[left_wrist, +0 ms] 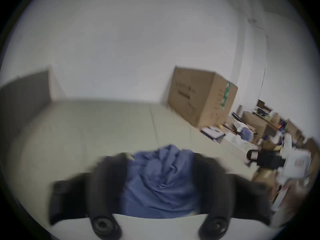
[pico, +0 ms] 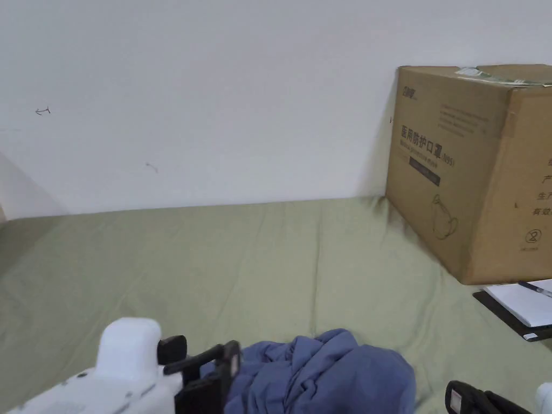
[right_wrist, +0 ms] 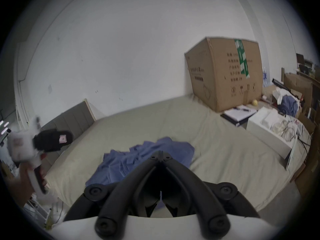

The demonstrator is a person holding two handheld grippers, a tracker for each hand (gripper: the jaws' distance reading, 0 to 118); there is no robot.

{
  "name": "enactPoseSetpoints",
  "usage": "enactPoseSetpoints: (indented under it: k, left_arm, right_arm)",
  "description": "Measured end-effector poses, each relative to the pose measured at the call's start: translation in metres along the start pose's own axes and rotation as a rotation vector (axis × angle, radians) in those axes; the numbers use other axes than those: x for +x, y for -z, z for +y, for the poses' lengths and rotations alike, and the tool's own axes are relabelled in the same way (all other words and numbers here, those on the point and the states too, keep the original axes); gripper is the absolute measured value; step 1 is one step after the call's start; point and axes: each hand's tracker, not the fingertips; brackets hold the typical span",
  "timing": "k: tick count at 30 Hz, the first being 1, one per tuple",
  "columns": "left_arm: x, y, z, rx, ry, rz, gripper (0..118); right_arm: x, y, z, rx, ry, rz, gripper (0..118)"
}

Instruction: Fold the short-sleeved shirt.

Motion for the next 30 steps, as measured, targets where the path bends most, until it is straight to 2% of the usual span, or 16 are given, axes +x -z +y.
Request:
enactPoseSetpoints:
  k: [1,2,5,7,9,13,17,18,20,23,25,27,28,30]
  left_arm:
    - [0.005,-0.02,-0.008,0.043,0.055,0.075,27]
    - [0.011,-0.038,-0.019,0.076,0.089,0.123,0]
    - [0.015,-0.08,-0.044,0.184,0.01,0.108,0]
    - [0.024,-0.094,-0.06,0.265,0.031,0.229,0]
    - [0.025,-0.098,-0.065,0.289,0.052,0.256,0]
    - [0.018,-0.095,-0.059,0.255,0.008,0.218,0]
    - [0.001,-0.083,-0.027,0.262,-0.099,0.205,0]
    - [-0.006,-0.069,-0.009,0.208,-0.1,0.204,0]
    - [-0.04,-0.012,0.035,-0.07,-0.137,0.168,0]
    - [-0.103,0.098,0.051,-0.558,-0.336,0.007,0]
    - [-0.13,0.153,0.029,-0.674,-0.418,-0.046,0]
    - [-0.144,0.192,0.016,-0.678,-0.371,0.132,1]
    - [-0.155,0.21,0.006,-0.678,-0.378,0.162,14]
    - [-0.163,0.242,-0.016,-0.724,-0.407,0.172,98]
  right_arm:
    - [-0.006,-0.005,0.0,0.044,-0.015,-0.003,0]
    - [-0.011,-0.009,-0.002,0.097,-0.031,-0.002,0]
    - [-0.025,-0.02,-0.013,0.271,-0.127,-0.009,0]
    - [-0.037,-0.027,-0.018,0.337,-0.164,-0.059,0]
    - [-0.042,-0.03,-0.021,0.338,-0.149,-0.047,0]
    - [-0.048,-0.033,-0.015,0.312,-0.154,-0.013,0]
    - [-0.045,-0.036,-0.002,0.263,-0.132,0.041,0]
    - [-0.043,-0.035,0.001,0.251,-0.121,0.056,0]
    - [-0.038,-0.03,0.006,0.207,-0.096,0.086,0]
    - [-0.03,-0.019,0.006,0.169,-0.078,0.103,0]
    - [-0.025,-0.01,0.001,0.158,-0.085,0.103,0]
    - [-0.019,0.001,-0.008,0.138,-0.112,0.092,0]
    - [-0.016,0.007,-0.012,0.111,-0.124,0.076,0]
    - [-0.009,0.018,-0.02,0.059,-0.116,0.071,0]
